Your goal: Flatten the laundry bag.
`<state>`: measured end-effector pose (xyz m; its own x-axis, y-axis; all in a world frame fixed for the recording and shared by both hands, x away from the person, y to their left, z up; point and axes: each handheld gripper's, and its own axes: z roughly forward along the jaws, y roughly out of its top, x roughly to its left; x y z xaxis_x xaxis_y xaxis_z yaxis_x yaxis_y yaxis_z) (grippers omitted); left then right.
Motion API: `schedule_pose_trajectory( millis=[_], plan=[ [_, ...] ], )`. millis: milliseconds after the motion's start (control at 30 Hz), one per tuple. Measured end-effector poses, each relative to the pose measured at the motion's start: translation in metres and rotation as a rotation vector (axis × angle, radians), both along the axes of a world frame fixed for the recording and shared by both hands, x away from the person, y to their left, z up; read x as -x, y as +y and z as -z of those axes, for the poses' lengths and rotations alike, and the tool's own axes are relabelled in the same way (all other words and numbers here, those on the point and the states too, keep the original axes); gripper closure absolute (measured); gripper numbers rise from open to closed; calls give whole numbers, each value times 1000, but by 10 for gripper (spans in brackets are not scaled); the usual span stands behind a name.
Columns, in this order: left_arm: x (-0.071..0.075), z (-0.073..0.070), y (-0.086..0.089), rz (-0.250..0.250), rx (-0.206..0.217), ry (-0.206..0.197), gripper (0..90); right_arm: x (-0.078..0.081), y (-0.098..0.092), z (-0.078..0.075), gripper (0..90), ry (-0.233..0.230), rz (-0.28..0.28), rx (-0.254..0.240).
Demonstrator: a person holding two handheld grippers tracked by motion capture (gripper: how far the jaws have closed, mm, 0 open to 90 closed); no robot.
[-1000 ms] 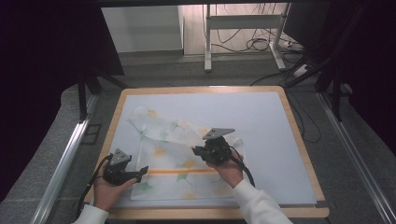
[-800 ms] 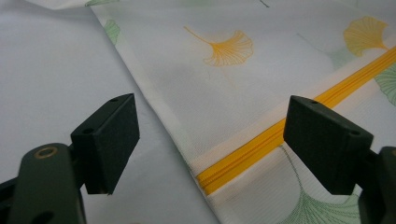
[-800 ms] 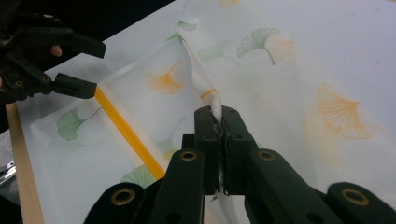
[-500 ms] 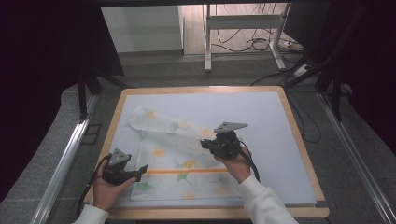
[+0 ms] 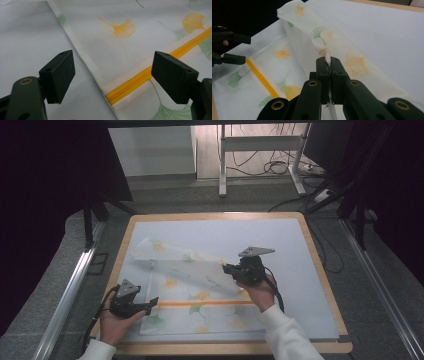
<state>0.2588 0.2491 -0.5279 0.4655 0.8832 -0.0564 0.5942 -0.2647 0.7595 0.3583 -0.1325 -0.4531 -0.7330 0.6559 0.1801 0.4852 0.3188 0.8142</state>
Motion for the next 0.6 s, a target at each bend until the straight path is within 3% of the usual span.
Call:
schedule_pose_trajectory(
  millis=[600],
  plan=[
    [-1,0,-1,7,3,6,192,-27,-16,6,867,18,75,3]
  ],
)
